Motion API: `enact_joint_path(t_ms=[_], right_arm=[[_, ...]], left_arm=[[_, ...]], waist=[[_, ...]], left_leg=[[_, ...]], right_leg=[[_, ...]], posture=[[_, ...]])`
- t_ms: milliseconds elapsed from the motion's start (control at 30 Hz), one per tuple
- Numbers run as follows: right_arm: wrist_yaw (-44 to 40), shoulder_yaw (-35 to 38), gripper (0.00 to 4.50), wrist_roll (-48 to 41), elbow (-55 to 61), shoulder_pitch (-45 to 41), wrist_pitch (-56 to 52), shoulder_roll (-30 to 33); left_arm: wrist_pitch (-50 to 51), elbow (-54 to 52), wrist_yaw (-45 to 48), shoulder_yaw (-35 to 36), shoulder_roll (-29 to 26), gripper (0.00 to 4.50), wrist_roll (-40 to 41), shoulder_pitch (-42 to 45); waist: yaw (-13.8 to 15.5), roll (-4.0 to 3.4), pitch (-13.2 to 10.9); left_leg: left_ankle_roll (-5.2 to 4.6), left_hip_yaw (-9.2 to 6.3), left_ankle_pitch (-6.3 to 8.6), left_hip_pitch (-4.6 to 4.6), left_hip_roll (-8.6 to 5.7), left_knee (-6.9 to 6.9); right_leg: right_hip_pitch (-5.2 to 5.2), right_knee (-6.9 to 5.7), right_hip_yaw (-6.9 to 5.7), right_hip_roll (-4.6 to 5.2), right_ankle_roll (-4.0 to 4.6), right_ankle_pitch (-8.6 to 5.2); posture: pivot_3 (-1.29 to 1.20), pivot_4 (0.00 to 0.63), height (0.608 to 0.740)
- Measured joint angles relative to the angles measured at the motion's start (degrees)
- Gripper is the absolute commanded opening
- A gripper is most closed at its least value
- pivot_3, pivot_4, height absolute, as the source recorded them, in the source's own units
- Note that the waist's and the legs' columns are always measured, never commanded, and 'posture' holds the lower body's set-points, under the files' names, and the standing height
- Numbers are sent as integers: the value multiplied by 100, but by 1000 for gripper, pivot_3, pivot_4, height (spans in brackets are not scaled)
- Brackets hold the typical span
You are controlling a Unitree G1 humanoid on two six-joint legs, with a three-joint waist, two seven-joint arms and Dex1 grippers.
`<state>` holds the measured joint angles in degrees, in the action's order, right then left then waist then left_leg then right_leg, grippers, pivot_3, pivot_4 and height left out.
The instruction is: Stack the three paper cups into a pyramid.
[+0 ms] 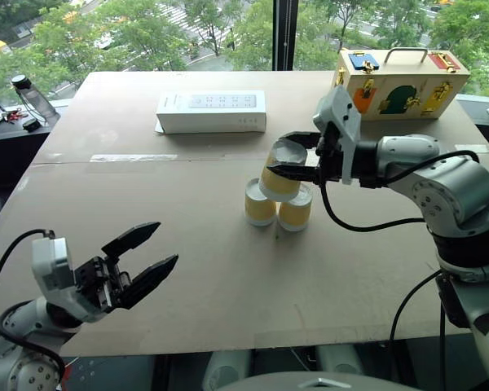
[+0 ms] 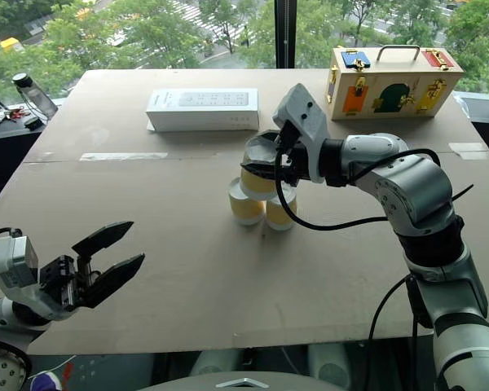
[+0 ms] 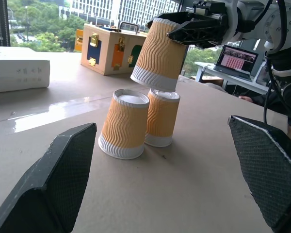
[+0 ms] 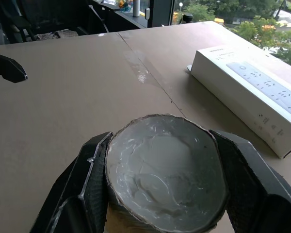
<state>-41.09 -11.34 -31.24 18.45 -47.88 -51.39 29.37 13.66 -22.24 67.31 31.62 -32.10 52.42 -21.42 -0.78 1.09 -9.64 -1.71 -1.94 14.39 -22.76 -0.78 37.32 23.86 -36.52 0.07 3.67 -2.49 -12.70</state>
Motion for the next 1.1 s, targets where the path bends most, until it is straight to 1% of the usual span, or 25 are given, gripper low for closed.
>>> enact_joint_path(t_ms=[233, 400, 467, 500, 533, 567, 667, 767, 967, 1033, 1100], right_arm=[[-91, -144, 2317, 243, -69, 4, 39, 19], [-120, -202, 2317, 413, -74, 25, 77, 39], [-150, -231, 3326, 457, -80, 31, 116, 73], [-182, -242, 3561, 494, -95, 47, 156, 77], [-210, -263, 4138, 524, -98, 65, 172, 88], [-232, -298, 4464, 554, -103, 100, 181, 103], [-284, -318, 4464, 543, -124, 192, 180, 96], [-287, -165, 4464, 447, -87, 196, 188, 60], [-395, 702, 4464, -35, 430, 618, 463, 157], [-377, 1274, 4464, -286, 603, 1072, 528, 284], [-356, 1491, 4464, -339, 696, 1277, 572, 374]], left_arm=[[150, 28, 47, 157, -30, 4500, 376, 232], [234, 28, 46, 156, -72, 4500, 412, 330], [241, 28, 44, 156, -72, 4500, 412, 333], [246, 28, 41, 156, -71, 4500, 411, 334], [249, 27, 39, 156, -71, 4500, 411, 338], [254, 27, 34, 155, -70, 4500, 412, 340], [284, 27, -1, 155, -70, 4500, 412, 352], [316, 24, -14, 147, -69, 4500, 410, 366], [531, 28, -408, -122, -22, 4500, 272, 308], [600, 76, -690, -295, -21, 4500, 9, 292], [629, 107, -783, -349, -37, 4500, -110, 284]], waist=[[2, 0, 0], [0, 0, 0], [0, 0, 0], [0, 0, 0], [0, 0, 0], [2, 0, 0], [1, 0, 0], [1, 0, 0], [22, 1, 0], [27, 1, 0], [21, 2, 1]], left_leg=[[0, -1, 0, 0, -1, 0], [0, -1, 0, 0, -1, 0], [0, -1, 0, 0, -1, 0], [0, -1, 0, 0, -1, 0], [0, -1, 0, 0, -1, 0], [0, -1, 0, 0, -1, 0], [0, -1, 0, 0, -1, 0], [0, -1, 0, 0, -1, 0], [0, -5, 0, -1, -2, -1], [0, -4, 0, -1, -2, -1], [0, -4, 0, -1, -2, -1]], right_leg=[[0, 0, -3, 0, -1, 1], [-1, 0, -2, -7, -2, 1], [-1, 0, -2, -6, -2, 1], [-1, 0, -2, -6, -2, 1], [-1, 0, -2, -6, -1, 1], [-1, 0, -3, -6, -1, 1], [0, 0, -2, -6, -1, 1], [0, 0, -2, -5, -2, 1], [-7, 7, -7, -4, -16, 9], [-8, 9, -5, -4, -14, 8], [-7, 8, -5, -4, -12, 7]], posture=[[0, 150, 740], [0, 150, 740], [0, 150, 740], [0, 150, 740], [0, 150, 740], [0, 150, 740], [0, 150, 740], [0, 150, 740], [0, 150, 740], [0, 150, 740], [0, 150, 740]])
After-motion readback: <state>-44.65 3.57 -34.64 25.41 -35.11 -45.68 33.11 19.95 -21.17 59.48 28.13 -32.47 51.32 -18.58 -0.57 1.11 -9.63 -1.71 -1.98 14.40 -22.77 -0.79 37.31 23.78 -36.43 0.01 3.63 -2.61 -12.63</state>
